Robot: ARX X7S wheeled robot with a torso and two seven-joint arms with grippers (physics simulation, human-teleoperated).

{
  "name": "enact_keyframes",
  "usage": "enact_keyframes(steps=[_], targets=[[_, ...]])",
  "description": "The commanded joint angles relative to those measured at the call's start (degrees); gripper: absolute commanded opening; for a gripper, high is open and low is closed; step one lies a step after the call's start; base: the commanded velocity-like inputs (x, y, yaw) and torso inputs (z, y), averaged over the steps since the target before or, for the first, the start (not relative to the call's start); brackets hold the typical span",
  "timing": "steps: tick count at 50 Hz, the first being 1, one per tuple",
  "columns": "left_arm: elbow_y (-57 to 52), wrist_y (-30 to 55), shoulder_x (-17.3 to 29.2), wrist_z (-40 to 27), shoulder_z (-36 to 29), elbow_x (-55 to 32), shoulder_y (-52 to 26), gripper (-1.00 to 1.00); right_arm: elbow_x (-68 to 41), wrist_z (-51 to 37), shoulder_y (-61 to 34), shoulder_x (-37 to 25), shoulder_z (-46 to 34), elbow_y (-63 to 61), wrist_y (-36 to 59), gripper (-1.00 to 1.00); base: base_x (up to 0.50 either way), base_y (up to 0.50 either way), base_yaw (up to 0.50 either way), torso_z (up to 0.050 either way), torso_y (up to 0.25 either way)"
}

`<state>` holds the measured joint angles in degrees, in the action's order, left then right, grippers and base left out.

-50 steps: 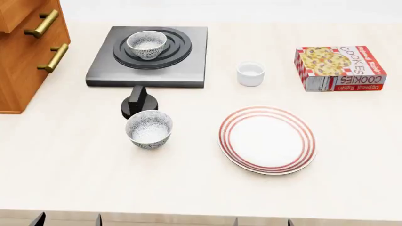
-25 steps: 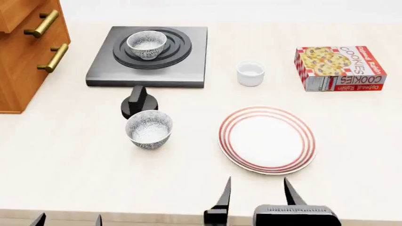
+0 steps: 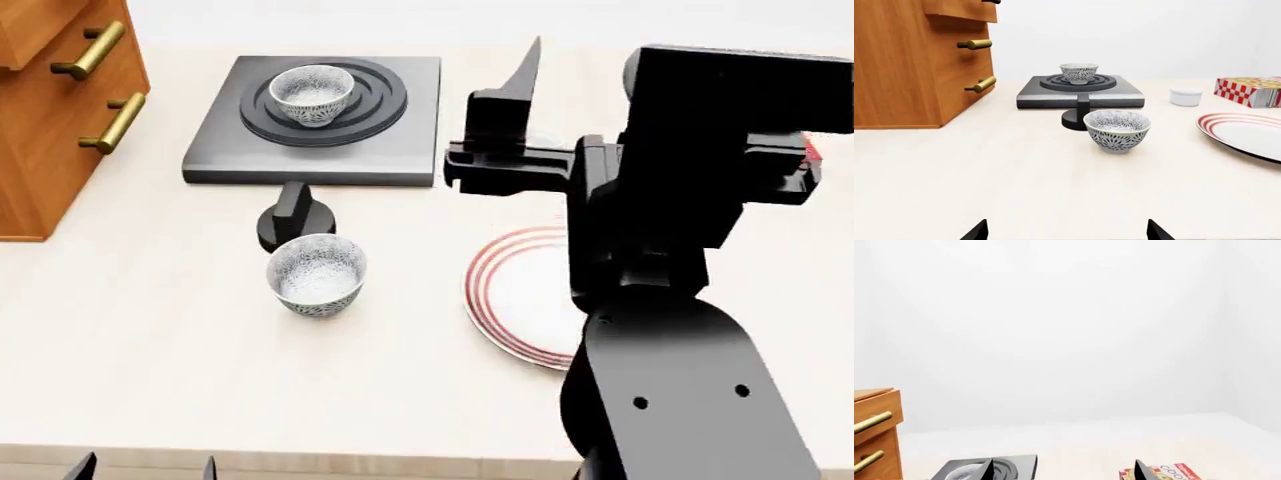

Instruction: Pick the akita bowl on the stove and place it on the plate.

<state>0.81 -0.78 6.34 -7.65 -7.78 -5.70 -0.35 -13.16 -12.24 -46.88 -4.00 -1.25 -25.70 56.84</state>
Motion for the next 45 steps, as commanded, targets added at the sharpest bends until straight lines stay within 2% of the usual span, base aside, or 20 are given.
enact_keyframes(steps=[1, 8, 15, 22, 45], targets=[[-0.53, 0.49, 0.63, -0.9, -0.77, -0.33, 0.04, 1.0, -5.96, 2.8, -13.73, -4.69, 5.38, -1.41, 14.68, 1.0, 0.0, 0.0, 0.0, 0.0, 0.0], [0.2, 0.36, 0.87, -1.6, -1.2, -0.14, -0.12, 1.0, -6.77, 4.46, -5.22, -9.5, 8.44, -7.96, 15.12, 1.0, 0.0, 0.0, 0.0, 0.0, 0.0], [-0.39, 0.81, 1.16, -2.09, -1.41, -0.53, -0.12, 1.0, -6.8, 5.0, 4.58, -9.9, 12.11, -11.52, 11.25, 1.0, 0.0, 0.0, 0.0, 0.0, 0.0], [0.26, -0.07, 1.38, -2.37, -1.65, -0.78, -0.26, 1.0, -6.02, 6.58, 11.13, -11.19, 11.4, -11.07, 6.36, 1.0, 0.0, 0.0, 0.0, 0.0, 0.0], [-0.64, 0.02, 2.19, -3.61, -2.36, -1.74, -0.03, 1.0, -5.17, 5.86, 12.35, -13.47, 7.72, -11.23, 7.83, 1.0, 0.0, 0.0, 0.0, 0.0, 0.0]])
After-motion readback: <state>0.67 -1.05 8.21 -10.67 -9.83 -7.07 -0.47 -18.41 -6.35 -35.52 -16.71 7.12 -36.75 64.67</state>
